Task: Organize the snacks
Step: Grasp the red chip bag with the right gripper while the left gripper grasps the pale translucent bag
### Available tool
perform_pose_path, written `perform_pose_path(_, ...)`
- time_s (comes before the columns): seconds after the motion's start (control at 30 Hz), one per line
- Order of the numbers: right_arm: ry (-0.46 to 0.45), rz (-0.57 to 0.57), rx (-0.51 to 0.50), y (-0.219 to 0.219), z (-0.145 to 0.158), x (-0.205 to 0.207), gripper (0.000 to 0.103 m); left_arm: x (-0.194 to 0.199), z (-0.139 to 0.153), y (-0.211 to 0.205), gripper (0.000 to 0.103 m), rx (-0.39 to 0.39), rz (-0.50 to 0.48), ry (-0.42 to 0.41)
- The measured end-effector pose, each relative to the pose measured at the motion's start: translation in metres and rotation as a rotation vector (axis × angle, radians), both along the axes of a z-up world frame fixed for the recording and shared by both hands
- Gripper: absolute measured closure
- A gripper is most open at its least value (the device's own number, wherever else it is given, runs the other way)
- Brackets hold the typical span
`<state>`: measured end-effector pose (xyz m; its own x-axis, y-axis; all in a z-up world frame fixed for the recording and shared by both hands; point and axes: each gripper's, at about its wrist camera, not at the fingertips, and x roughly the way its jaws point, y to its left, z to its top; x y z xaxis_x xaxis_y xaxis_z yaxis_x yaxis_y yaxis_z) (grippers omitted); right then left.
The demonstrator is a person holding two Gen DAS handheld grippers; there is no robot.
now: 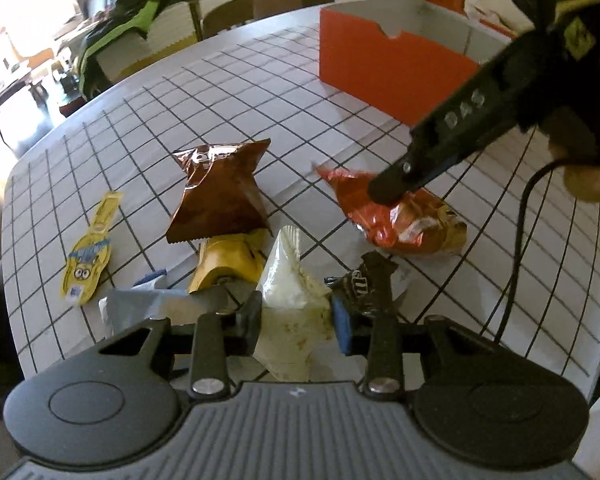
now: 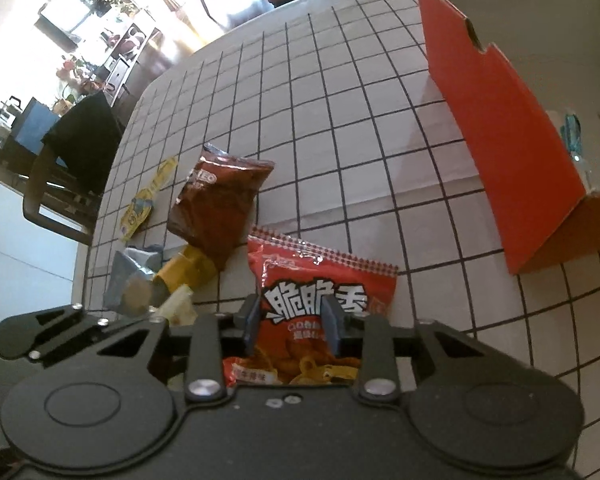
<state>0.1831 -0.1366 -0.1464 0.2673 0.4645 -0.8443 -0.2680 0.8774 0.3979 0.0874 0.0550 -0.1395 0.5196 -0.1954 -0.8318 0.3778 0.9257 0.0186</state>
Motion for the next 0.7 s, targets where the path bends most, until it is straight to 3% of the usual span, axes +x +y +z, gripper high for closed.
perform_pose_path(0.23,-0.042,0.019,-0.056,0.008,-0.003,-0.006,0.063,-0.011,0.006,0.004,0.068,-0.028,0.069,-0.004)
perform_pose_path(0.3,-0.061,0.015,-0.084,0.011,-0.001,-0.008,0.052,-0.013,0.008,0.005,0.068,-0.034,0.082,-0.008)
perform_pose_path(0.37,-0.1,0.002,-0.101,0.011,0.004,-0.011,0.015,-0.014,0.009,0.006,0.068,-0.043,0.092,-0.008)
perform_pose_path(0.4,-0.122,0.001,-0.1,0.01,0.006,-0.013,0.01,-0.015,0.009,0.007,0.068,-0.046,0.097,-0.01)
perform_pose_path(0.7,-0.03,0.006,-0.178,0.012,-0.015,-0.014,0.011,-0.016,0.01,0.006,0.068,-0.061,0.119,-0.012)
